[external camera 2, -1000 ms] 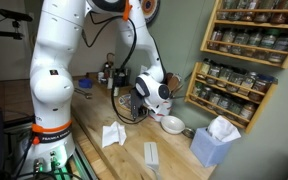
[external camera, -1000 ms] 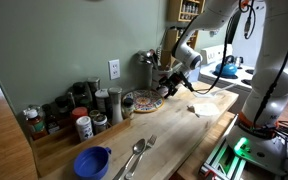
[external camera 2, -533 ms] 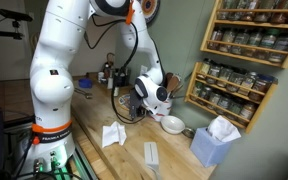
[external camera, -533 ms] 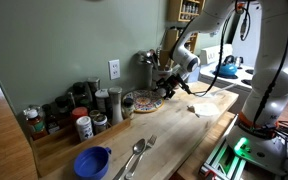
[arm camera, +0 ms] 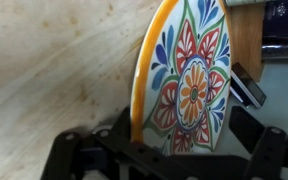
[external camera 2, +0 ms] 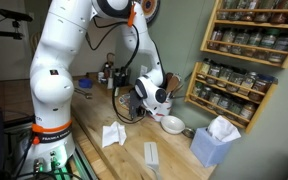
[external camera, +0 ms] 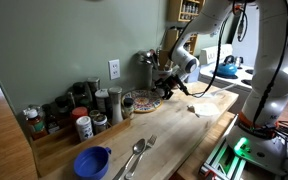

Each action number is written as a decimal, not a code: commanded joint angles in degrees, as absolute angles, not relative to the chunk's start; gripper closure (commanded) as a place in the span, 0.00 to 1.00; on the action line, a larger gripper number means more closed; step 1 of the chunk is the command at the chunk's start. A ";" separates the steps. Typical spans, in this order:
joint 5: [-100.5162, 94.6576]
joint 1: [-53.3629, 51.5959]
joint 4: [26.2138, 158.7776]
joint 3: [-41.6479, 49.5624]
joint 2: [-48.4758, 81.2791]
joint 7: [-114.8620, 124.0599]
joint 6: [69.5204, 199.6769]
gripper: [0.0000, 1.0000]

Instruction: Move the bowl backwards, then move the plate forward

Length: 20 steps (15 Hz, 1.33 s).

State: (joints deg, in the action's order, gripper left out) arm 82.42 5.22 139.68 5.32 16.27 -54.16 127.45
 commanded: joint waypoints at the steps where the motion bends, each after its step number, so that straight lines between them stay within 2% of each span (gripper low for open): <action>1: 85.31 5.18 138.43 4.89 18.21 -56.94 126.11 0.10; 2: 85.42 5.19 138.40 4.91 18.32 -57.23 125.93 0.27; 11: 87.57 6.06 139.20 5.75 18.62 -60.52 124.75 0.95; 12: 87.71 6.25 139.36 5.95 18.51 -60.84 124.49 1.00; 20: 86.65 9.52 141.10 9.05 17.84 -65.94 116.47 0.98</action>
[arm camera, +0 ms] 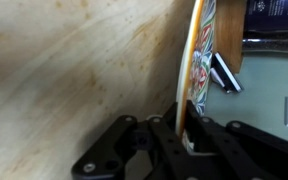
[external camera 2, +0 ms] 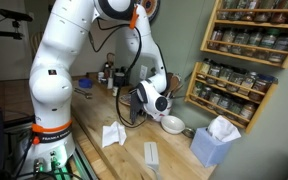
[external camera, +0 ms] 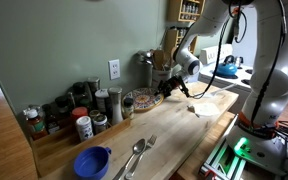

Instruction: Move the bowl backwards, then move the plate forward

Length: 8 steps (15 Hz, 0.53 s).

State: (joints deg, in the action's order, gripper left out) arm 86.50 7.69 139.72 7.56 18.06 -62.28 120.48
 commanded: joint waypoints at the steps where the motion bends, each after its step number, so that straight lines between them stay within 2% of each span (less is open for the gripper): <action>1: 86.09 9.96 141.33 9.59 17.85 -66.99 115.27 0.98; 8: 82.57 12.94 142.09 12.40 19.10 -73.09 105.39 0.98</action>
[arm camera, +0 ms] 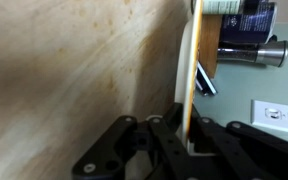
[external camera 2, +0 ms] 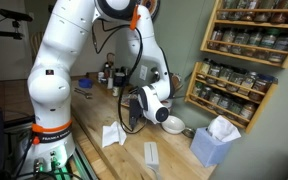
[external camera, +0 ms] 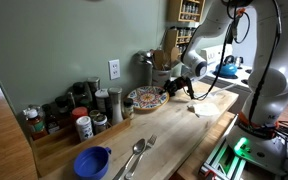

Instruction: Move the bowl backwards, then move the plate forward

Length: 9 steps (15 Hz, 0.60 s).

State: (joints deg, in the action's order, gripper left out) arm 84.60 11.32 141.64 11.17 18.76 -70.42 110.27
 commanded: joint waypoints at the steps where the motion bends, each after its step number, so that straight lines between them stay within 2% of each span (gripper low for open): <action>1: 81.62 13.28 142.07 12.79 19.21 -73.58 104.24 0.98; 9: 67.05 15.93 142.29 15.65 19.72 -77.89 98.55 0.98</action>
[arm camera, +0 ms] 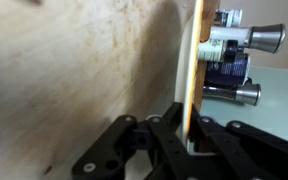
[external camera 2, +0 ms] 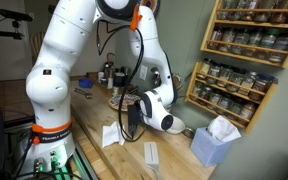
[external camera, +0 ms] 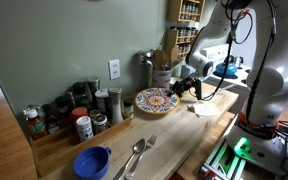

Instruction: Move the bowl backwards, then move the plate forward

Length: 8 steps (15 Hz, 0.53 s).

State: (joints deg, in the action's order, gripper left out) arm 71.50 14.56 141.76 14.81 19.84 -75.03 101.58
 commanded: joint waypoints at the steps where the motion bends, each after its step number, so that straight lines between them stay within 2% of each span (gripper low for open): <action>1: 65.13 16.09 142.27 15.71 19.74 -78.70 98.16 0.98; 8: 53.65 15.59 142.54 14.28 19.32 -81.68 98.22 0.98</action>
State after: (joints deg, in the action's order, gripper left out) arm 57.48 15.49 141.89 14.91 19.98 -80.12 99.55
